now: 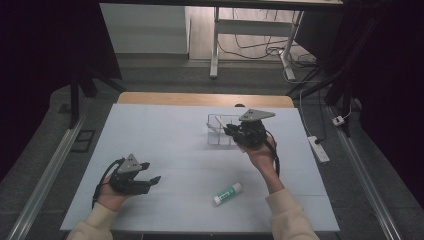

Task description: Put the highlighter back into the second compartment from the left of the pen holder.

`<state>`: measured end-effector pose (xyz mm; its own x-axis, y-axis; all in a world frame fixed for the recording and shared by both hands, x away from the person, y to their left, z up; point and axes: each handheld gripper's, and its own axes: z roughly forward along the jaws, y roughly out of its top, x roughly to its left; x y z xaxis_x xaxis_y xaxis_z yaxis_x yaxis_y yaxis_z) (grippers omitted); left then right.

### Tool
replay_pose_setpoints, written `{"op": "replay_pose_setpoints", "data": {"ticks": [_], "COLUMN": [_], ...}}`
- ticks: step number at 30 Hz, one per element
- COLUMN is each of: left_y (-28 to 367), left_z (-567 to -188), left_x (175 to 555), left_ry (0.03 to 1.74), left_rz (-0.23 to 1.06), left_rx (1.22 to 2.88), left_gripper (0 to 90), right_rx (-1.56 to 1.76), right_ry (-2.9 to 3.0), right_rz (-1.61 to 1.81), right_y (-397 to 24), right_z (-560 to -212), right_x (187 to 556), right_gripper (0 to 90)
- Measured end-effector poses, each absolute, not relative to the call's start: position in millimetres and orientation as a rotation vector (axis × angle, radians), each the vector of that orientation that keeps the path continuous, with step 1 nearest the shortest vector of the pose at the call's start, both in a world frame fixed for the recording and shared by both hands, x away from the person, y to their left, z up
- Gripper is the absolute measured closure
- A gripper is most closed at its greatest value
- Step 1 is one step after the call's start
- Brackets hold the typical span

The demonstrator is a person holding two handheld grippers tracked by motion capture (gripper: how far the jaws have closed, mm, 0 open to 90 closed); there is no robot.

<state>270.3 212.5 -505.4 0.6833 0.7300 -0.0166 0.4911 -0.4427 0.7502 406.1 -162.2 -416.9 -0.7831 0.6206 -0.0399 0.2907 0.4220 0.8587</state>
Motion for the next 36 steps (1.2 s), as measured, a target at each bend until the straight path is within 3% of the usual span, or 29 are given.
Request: {"op": "replay_pose_setpoints", "data": {"ticks": [36], "left_y": [213], "left_z": [-504], "left_x": [270], "left_ry": [0.925], "left_rz": [0.393], "left_rx": [2.124], "left_gripper": [33.7], "right_rx": [0.874], "right_ry": [2.195], "right_rz": [1.425], "right_y": [-151], "right_z": [-412], "right_x": [466], "right_gripper": [78.4]}}
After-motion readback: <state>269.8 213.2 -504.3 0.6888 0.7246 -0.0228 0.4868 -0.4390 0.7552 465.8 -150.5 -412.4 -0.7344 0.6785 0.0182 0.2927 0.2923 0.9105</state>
